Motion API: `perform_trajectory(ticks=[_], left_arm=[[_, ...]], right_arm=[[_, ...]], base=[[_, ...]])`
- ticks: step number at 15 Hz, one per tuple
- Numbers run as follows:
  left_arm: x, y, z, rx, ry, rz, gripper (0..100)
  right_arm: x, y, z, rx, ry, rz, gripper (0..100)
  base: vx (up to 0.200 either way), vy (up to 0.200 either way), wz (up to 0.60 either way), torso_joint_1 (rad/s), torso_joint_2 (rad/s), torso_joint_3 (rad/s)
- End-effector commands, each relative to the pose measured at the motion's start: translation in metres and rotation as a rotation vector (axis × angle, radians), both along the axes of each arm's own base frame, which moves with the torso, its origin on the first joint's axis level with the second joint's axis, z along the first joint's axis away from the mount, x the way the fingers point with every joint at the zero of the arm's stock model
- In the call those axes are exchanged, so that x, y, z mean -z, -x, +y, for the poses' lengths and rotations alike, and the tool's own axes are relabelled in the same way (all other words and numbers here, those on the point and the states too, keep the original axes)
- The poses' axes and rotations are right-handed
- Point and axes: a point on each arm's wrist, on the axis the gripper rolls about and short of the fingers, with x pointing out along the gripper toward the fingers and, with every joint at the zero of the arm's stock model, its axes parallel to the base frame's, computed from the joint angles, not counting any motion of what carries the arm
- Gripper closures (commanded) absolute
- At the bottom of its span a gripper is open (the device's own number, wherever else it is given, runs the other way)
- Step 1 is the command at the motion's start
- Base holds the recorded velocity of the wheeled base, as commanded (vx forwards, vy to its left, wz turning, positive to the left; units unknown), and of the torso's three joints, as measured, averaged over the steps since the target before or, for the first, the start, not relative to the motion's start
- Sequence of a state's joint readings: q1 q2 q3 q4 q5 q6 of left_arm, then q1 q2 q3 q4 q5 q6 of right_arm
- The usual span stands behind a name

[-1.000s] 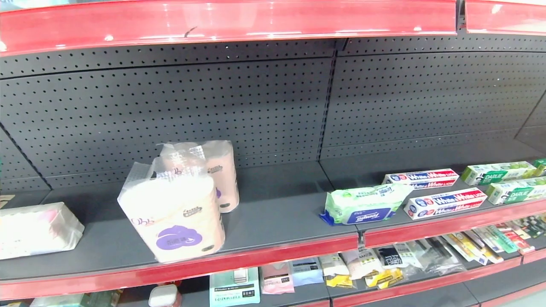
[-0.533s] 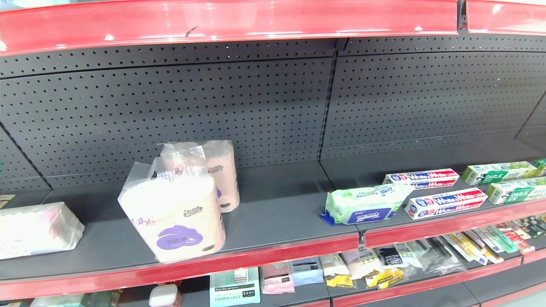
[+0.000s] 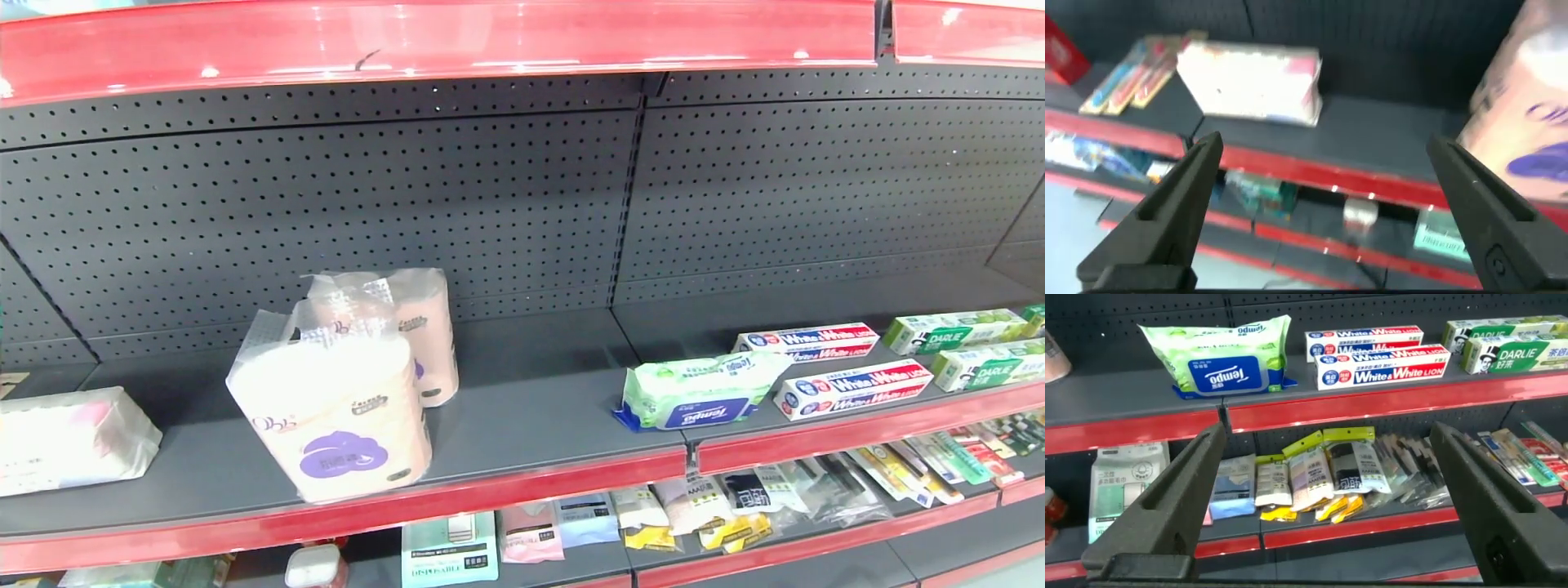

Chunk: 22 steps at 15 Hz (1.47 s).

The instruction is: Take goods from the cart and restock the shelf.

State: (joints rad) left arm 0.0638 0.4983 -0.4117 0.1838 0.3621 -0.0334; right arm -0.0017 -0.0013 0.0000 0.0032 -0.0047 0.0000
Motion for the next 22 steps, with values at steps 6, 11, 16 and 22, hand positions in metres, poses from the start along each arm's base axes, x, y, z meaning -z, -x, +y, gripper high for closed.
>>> perform_trajectory(ticks=[6,11,16,22], left_arm=[[0.023,-0.112,0.017,-0.06,0.092,0.343,0],[0.04,-0.152,0.018,0.05,0.157,0.455,0],[0.065,-0.186,0.013,0.098,0.154,0.505,0],[0.077,-0.204,0.005,0.142,0.144,0.503,0]], right_arm=[[0.0,0.0,0.0,0.0,0.0,0.001,0],[0.0,0.0,0.0,0.0,0.0,0.001,0],[0.0,0.0,0.0,0.0,0.0,0.001,0],[0.0,0.0,0.0,0.0,0.0,0.001,0]], base=[[0.0,0.0,0.0,0.0,0.0,0.0],[0.0,0.0,0.0,0.0,0.0,0.0],[0.0,0.0,0.0,0.0,0.0,0.0],[0.0,0.0,0.0,0.0,0.0,0.0]])
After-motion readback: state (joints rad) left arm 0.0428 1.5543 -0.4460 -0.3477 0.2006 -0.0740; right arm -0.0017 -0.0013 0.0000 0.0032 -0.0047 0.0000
